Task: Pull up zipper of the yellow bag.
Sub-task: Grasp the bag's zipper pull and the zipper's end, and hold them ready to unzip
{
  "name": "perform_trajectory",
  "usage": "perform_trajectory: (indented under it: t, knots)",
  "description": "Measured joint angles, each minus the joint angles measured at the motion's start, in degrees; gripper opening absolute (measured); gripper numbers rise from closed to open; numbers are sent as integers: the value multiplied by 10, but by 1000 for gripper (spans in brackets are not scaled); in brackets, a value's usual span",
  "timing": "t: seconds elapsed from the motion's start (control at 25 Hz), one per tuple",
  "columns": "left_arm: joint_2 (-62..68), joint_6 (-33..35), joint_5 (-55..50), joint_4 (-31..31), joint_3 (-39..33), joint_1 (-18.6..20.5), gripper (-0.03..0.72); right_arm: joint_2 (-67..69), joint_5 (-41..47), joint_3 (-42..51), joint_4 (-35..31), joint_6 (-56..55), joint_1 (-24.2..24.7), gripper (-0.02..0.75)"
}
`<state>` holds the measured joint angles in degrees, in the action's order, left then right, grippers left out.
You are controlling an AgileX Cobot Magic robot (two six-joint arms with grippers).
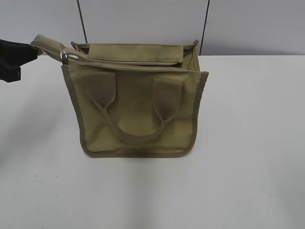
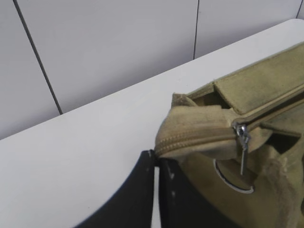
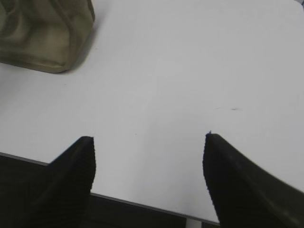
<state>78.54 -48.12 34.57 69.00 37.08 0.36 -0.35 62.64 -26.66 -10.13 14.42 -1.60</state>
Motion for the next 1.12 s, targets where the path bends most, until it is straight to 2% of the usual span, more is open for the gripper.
perform_trajectory:
  t: [0.16, 0.48, 0.56, 0.64, 0.76, 0.92, 1.0, 1.12]
  knots:
    - [-3, -16, 8, -1, 14, 0, -11, 10, -16, -7, -48, 0, -1, 543]
    - [-5, -52, 17, 5, 34, -8, -11, 81, -57, -10, -74, 0, -1, 543]
    - [-5, -54, 16, 5, 34, -19, -11, 121, -83, -16, -97, 6, -1, 543]
    - [-5, -56, 7, 5, 34, -42, -11, 204, -114, -33, -153, 54, -1, 543]
    - [-5, -56, -11, 4, 34, -53, -11, 300, -149, -56, -211, 120, -6, 543]
    - [-5, -56, -21, -14, 36, -54, -11, 429, -200, -109, -246, 154, -52, 543]
    - [-5, -56, -24, -16, 42, -54, -11, 508, -225, -141, -249, 149, -94, 543]
    - [-5, -56, -40, -18, 58, -54, -11, 605, -281, -197, -247, 119, -183, 543]
